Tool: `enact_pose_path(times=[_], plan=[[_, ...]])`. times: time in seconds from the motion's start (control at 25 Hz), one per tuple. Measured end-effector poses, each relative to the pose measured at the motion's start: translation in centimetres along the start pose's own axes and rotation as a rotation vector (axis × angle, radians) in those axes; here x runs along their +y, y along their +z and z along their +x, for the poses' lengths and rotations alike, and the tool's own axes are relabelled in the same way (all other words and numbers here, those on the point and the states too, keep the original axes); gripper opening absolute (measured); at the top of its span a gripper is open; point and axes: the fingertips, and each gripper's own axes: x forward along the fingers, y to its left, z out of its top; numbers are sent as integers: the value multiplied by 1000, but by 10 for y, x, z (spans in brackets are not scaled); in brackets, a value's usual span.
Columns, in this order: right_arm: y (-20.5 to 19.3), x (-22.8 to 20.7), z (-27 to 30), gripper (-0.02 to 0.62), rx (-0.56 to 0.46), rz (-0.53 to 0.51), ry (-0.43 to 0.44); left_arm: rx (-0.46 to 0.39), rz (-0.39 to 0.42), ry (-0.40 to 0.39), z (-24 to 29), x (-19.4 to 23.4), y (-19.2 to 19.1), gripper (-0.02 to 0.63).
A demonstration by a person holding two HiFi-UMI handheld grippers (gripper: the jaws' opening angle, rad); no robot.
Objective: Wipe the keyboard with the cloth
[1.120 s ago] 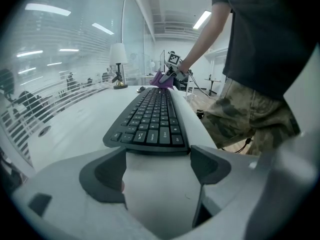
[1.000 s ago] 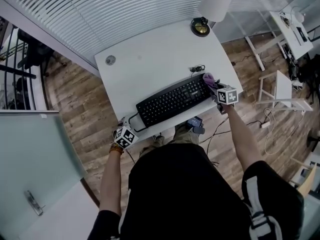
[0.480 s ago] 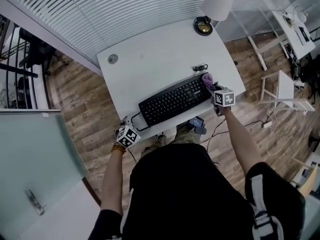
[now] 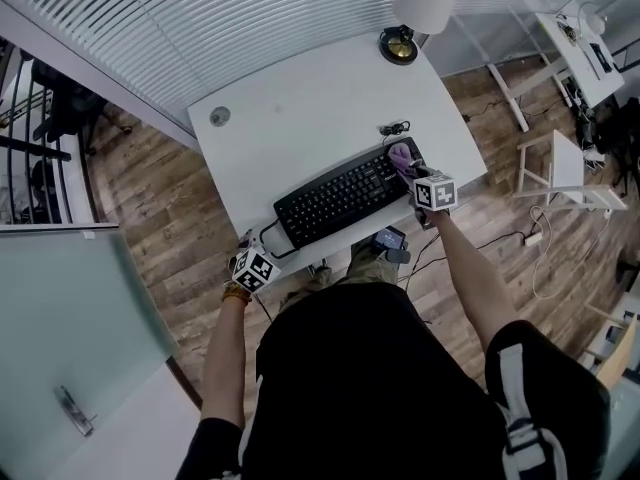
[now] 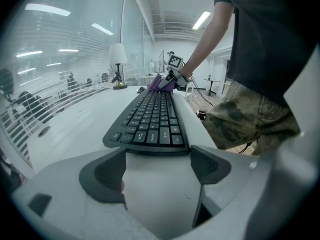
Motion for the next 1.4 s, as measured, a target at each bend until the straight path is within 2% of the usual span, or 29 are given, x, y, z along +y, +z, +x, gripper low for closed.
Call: enact_pose_path(times=[0.24, 0.4, 0.8, 1.0, 1.4], plan=[[-2, 22, 1, 101, -11, -25, 3, -5, 6, 4, 2, -1, 1, 400], [-5, 47, 4, 100, 9, -60, 51, -6, 6, 6, 2, -1, 1, 400], [-14, 108, 15, 100, 20, -98, 100, -10, 11, 10, 2, -3, 1, 399], [-16, 121, 16, 100, 9, -68, 101, -11, 12, 10, 0, -4, 1, 399], [-20, 148, 20, 100, 23, -109, 133, -13, 13, 9, 1, -3, 2, 400]])
